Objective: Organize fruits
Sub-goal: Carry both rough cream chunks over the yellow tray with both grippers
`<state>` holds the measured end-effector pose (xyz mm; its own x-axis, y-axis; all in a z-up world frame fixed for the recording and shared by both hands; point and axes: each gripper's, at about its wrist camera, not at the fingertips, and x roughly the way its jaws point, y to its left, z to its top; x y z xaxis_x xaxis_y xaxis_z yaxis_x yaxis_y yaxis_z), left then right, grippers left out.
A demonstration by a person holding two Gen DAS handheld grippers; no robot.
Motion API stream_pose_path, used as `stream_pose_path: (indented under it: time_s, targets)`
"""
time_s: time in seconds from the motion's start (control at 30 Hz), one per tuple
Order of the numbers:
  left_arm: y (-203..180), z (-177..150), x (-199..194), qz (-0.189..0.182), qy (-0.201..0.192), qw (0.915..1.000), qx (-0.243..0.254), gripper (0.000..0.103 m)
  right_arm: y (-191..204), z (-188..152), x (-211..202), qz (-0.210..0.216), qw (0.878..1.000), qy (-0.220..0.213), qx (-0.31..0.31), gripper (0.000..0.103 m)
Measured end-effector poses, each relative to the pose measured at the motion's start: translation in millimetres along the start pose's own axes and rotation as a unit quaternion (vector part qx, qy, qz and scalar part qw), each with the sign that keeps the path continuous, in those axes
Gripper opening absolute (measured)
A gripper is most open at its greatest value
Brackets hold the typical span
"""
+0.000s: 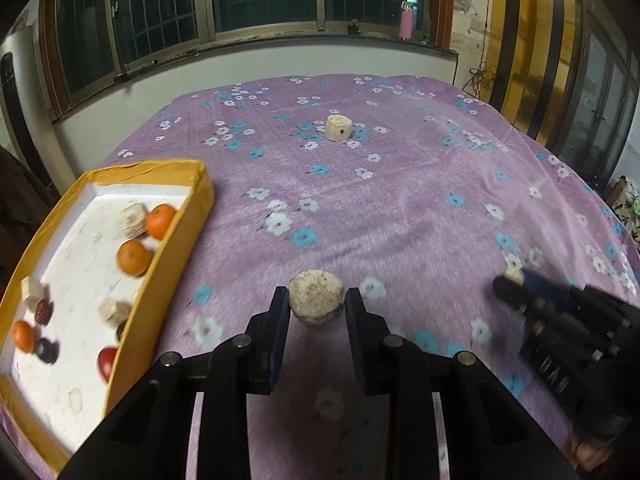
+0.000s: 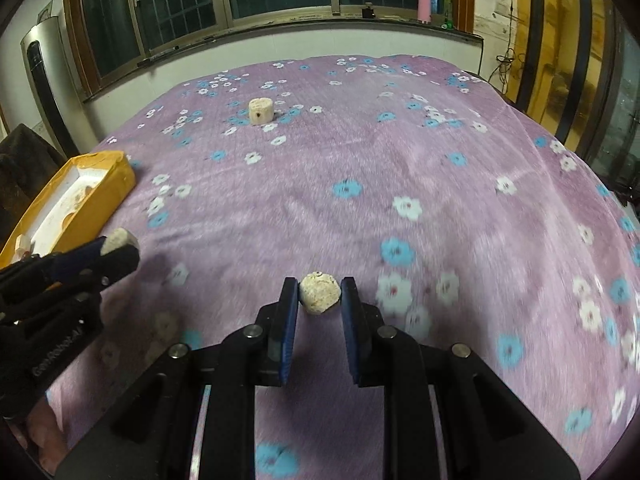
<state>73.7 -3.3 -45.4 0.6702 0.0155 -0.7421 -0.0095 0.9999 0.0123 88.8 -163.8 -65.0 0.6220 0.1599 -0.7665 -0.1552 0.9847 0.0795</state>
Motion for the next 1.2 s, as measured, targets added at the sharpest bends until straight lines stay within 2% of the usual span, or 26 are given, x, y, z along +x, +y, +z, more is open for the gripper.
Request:
stream_pose_path:
  time_s: [0.1, 0.53, 1.03, 1.2]
  targets:
    - [4.0, -6.0, -7.1, -0.003, 0.001, 1.0, -0.006, 0.027, 2.3, -2.8, -14.6, -0.004, 1.0, -0.012, 0.01, 0.023]
    - [21.5, -22.3, -36.3, 0.002, -0.016, 0.9997, -0.015, 0.027, 28.9, -16.5, -31.0, -0.006, 1.0, -0.008, -0.006, 0.023]
    - [63.5, -33.2, -57.3, 0.031, -0.024, 0.9984, -0.042, 0.027, 78.4, -17.1, -42.0, 0.034, 0.998, -0.019, -0.042, 0.023]
    - [93.2, -36.0, -66.9, 0.049, -0.031, 0.9961, -0.067, 0.027, 102.7, -12.1, -45.7, 0.058, 0.996, -0.026, -0.061, 0.023]
